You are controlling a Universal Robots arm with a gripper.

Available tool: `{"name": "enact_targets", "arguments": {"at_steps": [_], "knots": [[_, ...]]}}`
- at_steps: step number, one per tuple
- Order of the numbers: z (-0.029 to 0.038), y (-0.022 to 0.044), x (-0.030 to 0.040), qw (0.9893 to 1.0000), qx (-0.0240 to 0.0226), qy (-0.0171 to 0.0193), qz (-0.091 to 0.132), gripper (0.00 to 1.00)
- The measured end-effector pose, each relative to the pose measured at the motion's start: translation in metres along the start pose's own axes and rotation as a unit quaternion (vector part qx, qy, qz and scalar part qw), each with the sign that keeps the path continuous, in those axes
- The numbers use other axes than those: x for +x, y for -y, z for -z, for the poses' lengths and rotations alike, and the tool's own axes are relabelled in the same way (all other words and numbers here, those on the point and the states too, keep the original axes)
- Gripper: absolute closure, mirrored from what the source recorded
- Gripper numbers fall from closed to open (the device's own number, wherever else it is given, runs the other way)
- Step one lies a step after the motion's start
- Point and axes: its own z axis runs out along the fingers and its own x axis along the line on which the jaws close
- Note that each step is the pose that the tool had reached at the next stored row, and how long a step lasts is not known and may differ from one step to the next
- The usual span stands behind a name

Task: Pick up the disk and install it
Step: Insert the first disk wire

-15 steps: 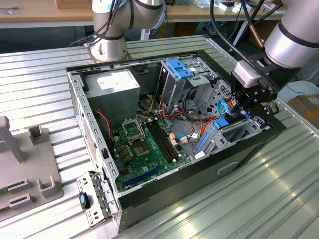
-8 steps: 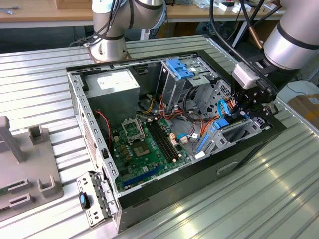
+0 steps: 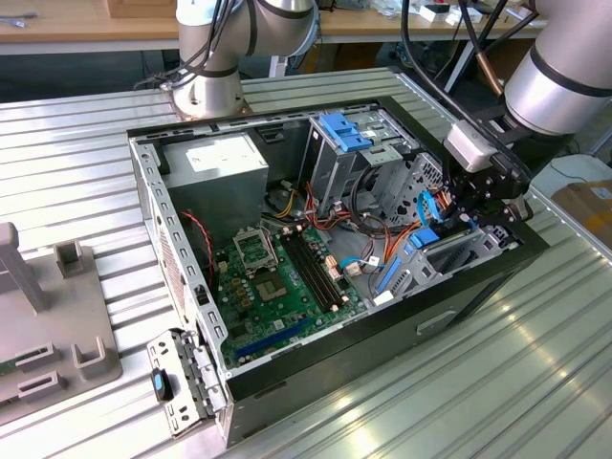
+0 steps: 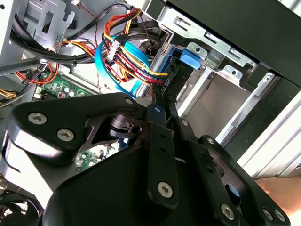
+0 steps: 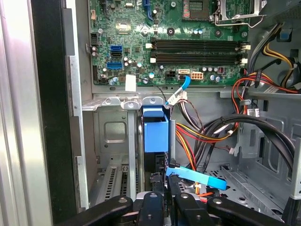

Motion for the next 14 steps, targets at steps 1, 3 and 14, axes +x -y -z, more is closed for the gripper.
{"name": "enact_targets", "arguments": {"at_steps": [1, 3, 14], "knots": [[-0.0001, 0.0000, 0.0000, 1.0000, 0.0000, 0.0000, 0.000, 0.84], [-0.0002, 0.0001, 0.0000, 1.0000, 0.0000, 0.0000, 0.000, 0.84], [-0.0003, 0.0007, -0.0001, 1.0000, 0.0000, 0.0003, 0.000, 0.84]]}}
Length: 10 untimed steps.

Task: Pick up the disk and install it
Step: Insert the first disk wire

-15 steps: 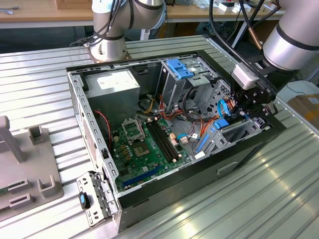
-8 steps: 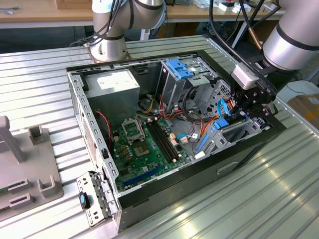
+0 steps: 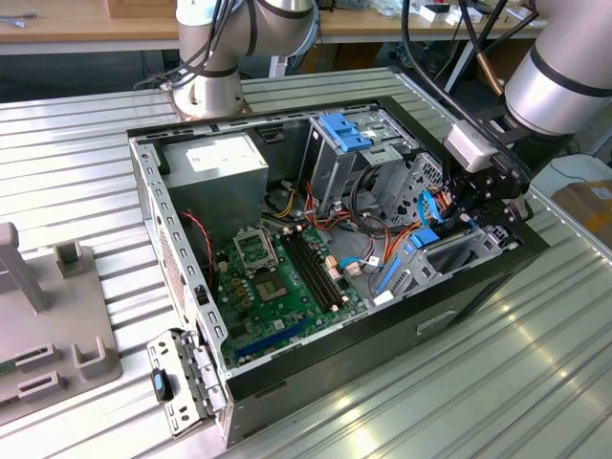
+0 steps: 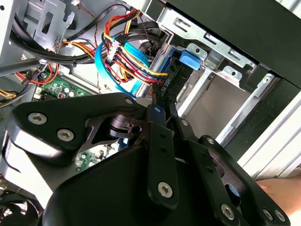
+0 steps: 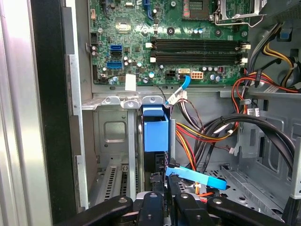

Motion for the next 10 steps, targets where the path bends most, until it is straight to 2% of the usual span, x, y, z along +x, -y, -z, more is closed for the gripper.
{"name": "enact_targets", "arguments": {"at_steps": [4, 6, 7, 10], "knots": [[0.0026, 0.0002, -0.0002, 1.0000, 0.0009, 0.0007, 0.000, 0.84], [0.0027, -0.0002, -0.0002, 1.0000, 0.0068, 0.0042, 0.000, 0.84], [0.0027, -0.0002, -0.0002, 1.0000, 0.0074, 0.0049, 0.000, 0.84], [0.0021, -0.0016, 0.0000, 1.0000, 0.0078, 0.0045, 0.000, 0.84]]}}
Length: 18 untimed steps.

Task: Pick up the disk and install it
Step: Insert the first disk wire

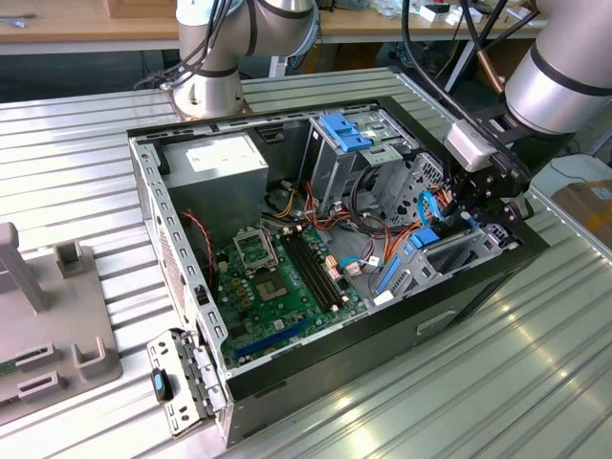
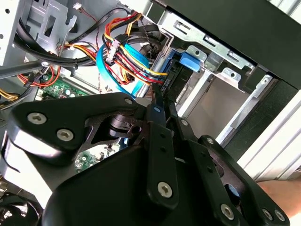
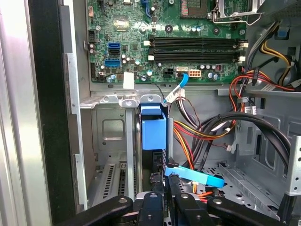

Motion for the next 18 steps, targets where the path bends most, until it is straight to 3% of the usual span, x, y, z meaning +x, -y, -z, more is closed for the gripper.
{"name": "enact_targets", "arguments": {"at_steps": [10, 18], "knots": [[-0.0021, -0.0004, 0.0010, 1.0000, 0.0005, -0.0001, 0.000, 0.84], [-0.0055, -0.0012, 0.0018, 1.0000, 0.0006, -0.0040, 0.001, 0.84]]}}
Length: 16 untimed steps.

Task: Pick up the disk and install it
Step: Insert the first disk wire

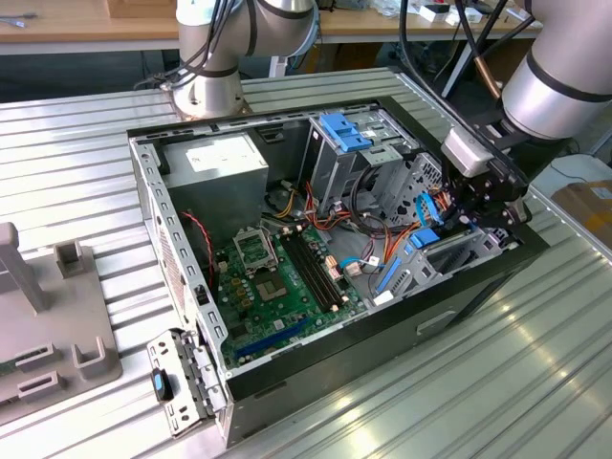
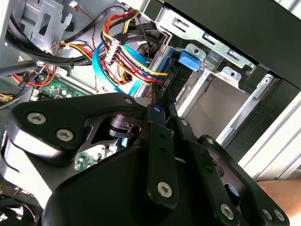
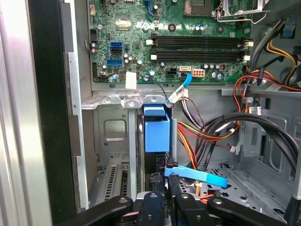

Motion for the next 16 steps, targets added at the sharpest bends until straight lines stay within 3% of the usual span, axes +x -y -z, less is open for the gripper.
{"name": "enact_targets", "arguments": {"at_steps": [16], "knots": [[-0.0042, -0.0006, 0.0003, 1.0000, 0.0000, -0.0001, 0.000, 0.83]]}}
